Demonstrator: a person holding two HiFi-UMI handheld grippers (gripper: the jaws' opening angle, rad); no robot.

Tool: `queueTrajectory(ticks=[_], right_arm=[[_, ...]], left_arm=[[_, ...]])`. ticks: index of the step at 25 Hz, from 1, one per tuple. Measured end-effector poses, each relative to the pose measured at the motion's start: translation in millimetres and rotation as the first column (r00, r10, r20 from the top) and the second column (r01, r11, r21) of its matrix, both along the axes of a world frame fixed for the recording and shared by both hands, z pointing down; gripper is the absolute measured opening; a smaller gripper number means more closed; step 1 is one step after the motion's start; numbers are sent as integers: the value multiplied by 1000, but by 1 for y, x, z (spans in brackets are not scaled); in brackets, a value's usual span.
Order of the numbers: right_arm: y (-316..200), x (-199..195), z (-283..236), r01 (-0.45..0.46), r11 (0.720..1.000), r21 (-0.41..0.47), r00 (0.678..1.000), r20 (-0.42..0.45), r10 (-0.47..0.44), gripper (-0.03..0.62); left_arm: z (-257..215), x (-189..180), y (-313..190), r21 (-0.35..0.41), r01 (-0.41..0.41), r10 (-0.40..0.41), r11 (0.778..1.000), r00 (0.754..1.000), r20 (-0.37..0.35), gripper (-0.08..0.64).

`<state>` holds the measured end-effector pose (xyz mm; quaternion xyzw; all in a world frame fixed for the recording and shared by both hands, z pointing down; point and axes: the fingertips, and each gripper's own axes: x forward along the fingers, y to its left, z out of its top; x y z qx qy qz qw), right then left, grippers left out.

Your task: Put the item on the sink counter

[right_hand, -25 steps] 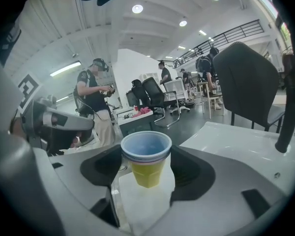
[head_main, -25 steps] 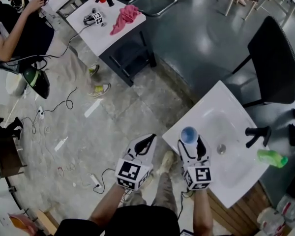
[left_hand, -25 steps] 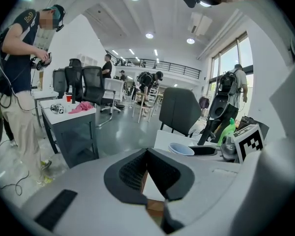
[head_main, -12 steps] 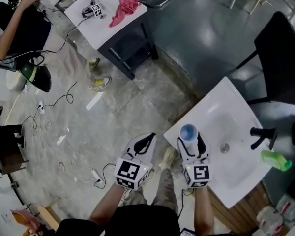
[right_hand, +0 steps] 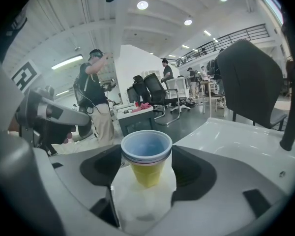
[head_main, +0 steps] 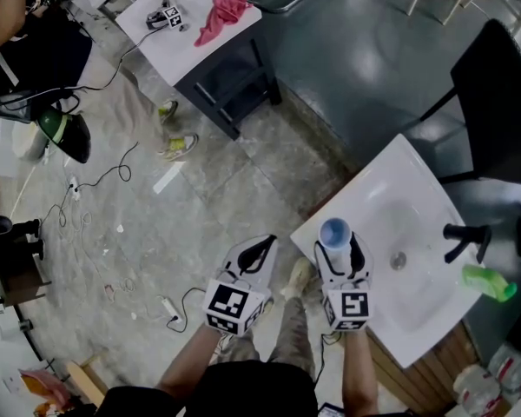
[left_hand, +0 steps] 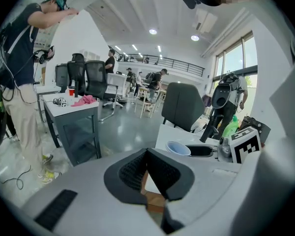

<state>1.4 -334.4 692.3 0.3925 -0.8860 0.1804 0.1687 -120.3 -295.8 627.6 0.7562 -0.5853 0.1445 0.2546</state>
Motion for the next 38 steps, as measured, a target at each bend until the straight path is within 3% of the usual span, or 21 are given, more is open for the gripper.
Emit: queueTrajectory(ticks=[22, 38], right_arm=[[15, 2, -20, 0, 1000, 26, 1000, 27, 0, 351], [38, 25, -81, -94, 989, 112, 995, 31, 91, 336]], left_arm=[[-20, -1, 20, 26, 9, -9, 1000, 1000, 11, 2], [-72, 13, 41, 125, -58, 56, 991, 998, 13, 2]])
